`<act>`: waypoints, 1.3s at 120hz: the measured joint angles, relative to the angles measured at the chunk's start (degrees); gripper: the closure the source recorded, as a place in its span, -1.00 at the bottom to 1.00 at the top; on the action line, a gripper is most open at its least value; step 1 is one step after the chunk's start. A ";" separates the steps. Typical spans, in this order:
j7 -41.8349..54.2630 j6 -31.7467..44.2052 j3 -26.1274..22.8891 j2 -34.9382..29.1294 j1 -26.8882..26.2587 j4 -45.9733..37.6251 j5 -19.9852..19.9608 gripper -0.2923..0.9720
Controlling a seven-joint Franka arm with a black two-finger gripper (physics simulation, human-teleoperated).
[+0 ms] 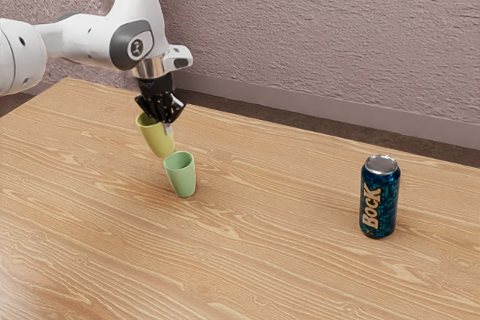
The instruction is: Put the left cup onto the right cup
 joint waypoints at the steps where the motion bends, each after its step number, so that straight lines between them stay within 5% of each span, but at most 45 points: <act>1: -0.08 -0.21 -0.04 0.07 -0.11 0.13 0.12 0.70; 79: -4.12 -8.05 -0.01 9.72 -2.56 12.34 2.71 0.70; 145: -5.32 -8.12 0.06 11.19 -2.81 12.98 2.92 0.70; 156: -5.39 -8.12 0.04 11.57 -2.98 13.80 2.74 0.40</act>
